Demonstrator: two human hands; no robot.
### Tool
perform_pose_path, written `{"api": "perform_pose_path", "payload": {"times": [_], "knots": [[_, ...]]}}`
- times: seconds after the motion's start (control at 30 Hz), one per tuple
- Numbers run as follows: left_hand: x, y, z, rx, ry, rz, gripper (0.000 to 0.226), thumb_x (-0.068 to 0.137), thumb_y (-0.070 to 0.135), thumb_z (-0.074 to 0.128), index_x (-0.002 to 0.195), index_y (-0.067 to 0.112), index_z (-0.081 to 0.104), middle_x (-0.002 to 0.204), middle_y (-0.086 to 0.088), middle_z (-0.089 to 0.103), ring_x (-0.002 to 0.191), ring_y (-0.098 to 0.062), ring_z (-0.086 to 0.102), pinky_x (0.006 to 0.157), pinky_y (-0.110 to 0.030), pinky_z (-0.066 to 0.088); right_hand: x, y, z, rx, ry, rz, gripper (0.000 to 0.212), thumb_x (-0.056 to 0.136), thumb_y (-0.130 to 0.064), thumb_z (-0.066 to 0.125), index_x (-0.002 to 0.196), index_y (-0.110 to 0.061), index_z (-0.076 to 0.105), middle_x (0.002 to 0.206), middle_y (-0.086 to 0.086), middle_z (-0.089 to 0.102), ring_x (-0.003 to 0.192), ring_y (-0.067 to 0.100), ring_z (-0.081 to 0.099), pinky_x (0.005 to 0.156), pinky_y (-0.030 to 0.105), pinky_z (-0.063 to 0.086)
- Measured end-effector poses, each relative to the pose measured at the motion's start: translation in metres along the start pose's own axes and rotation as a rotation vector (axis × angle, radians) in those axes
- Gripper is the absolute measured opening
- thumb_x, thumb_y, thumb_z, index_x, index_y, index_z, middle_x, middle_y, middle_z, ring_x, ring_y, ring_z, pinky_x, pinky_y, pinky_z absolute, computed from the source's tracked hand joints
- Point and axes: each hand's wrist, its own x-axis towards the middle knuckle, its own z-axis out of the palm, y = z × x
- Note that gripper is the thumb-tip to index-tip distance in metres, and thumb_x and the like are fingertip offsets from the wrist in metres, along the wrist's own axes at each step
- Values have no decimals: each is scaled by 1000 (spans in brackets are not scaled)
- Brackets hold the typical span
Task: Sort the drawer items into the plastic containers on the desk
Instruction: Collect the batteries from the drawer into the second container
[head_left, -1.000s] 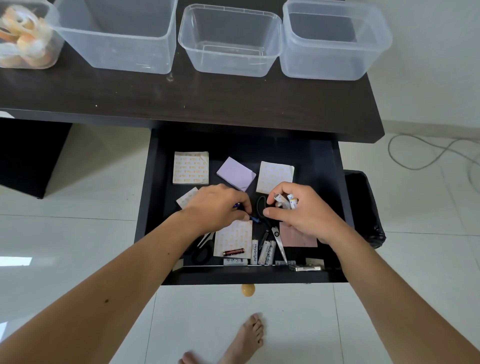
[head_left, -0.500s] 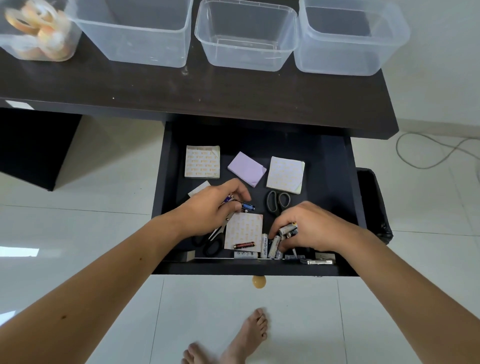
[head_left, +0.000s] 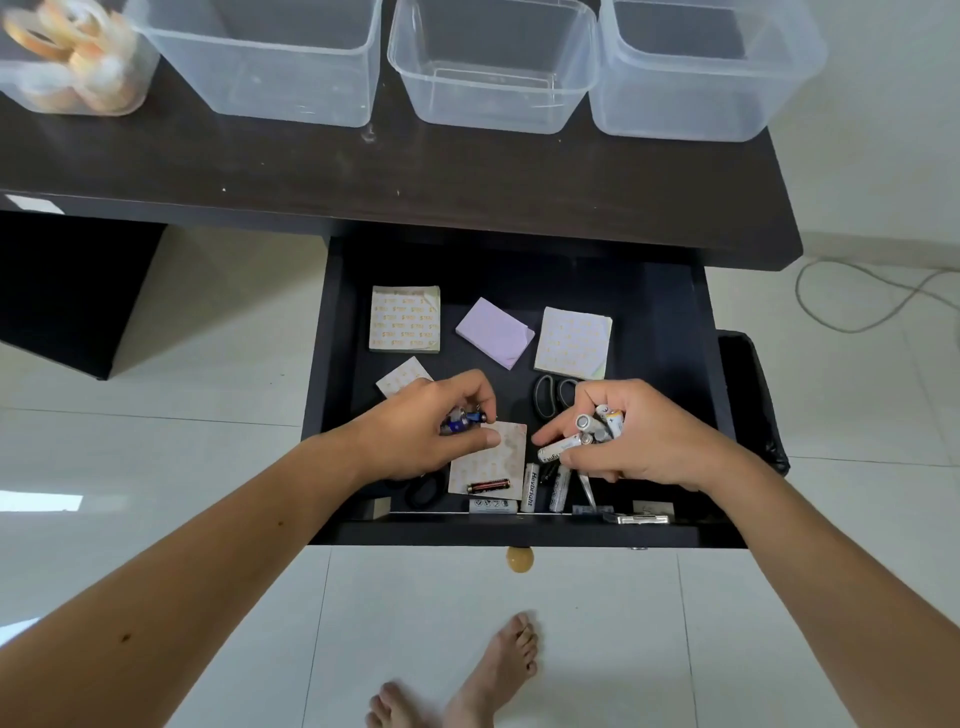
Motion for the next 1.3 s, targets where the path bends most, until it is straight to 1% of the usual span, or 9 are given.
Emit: {"api": "perform_pose_path", "payload": {"times": [0.23, 0.33, 0.47, 0.6, 0.7, 0.8, 1.0, 1.17, 1.3], "knots": [[-2, 3, 6, 243, -149, -31, 30, 91, 57, 72, 92, 33, 55, 79, 6, 66, 75, -14, 65, 69, -36, 54, 6, 0, 1, -76, 63, -10, 14, 92, -7, 72, 94, -21, 71, 76, -1, 73, 61, 2, 64, 65, 24, 52], [2, 6, 6, 320, -178, -53, 35, 82, 61, 79, 88, 31, 62, 84, 11, 66, 83, -11, 60, 67, -28, 44, 10, 4, 5, -91, 23, 27, 19, 86, -25, 89, 87, -19, 71, 71, -6, 68, 64, 13, 67, 63, 31, 59], [6, 7, 9, 457, -196, -51, 44, 78, 64, 81, 110, 37, 68, 107, 15, 67, 102, -9, 54, 83, -30, 47, 13, 8, 4, -194, 31, 14, 25, 79, -24, 95, 86, -22, 71, 77, 0, 74, 63, 24, 76, 70, 40, 62], [6, 6, 11, 543, -182, 33, 32, 87, 59, 75, 111, 39, 71, 80, 24, 51, 89, -8, 52, 79, -27, 42, 15, 10, 5, -193, 89, 32, 23, 80, -19, 93, 86, -19, 70, 82, 9, 75, 69, 32, 78, 69, 45, 65], [5, 5, 11, 495, -155, 55, 21, 92, 50, 72, 107, 36, 75, 70, 30, 46, 74, -3, 51, 81, -26, 45, 16, 12, 5, -220, 122, 38, 25, 79, -21, 94, 82, -20, 70, 78, 8, 75, 66, 31, 76, 61, 44, 64], [2, 2, 10, 406, -80, 52, 17, 92, 49, 71, 103, 36, 73, 70, 25, 57, 67, 3, 55, 75, -25, 49, 17, 15, 5, -345, 135, 35, 30, 74, -28, 97, 73, -24, 68, 69, -2, 70, 51, 12, 65, 52, 31, 56], [2, 0, 6, 132, 70, 14, 8, 104, 31, 59, 96, 32, 59, 63, 9, 58, 53, -5, 52, 53, -23, 42, 20, 22, 7, -599, 67, 9, 30, 78, -42, 91, 106, -45, 80, 103, -14, 73, 96, 7, 67, 81, 35, 60], [6, -2, 7, 54, 97, -39, 7, 106, 20, 52, 99, 21, 53, 63, 5, 54, 51, -7, 43, 51, -19, 37, 26, 27, 6, -677, 35, -7, 30, 80, -47, 89, 108, -44, 79, 107, -14, 71, 98, 8, 66, 81, 35, 60], [6, -3, 7, 56, 100, -15, 5, 107, 25, 54, 105, 22, 51, 77, -7, 64, 60, -17, 56, 53, -28, 46, 29, 29, 8, -730, 27, -15, 27, 80, -49, 87, 102, -44, 72, 101, -14, 67, 89, 9, 65, 75, 40, 59]]}}
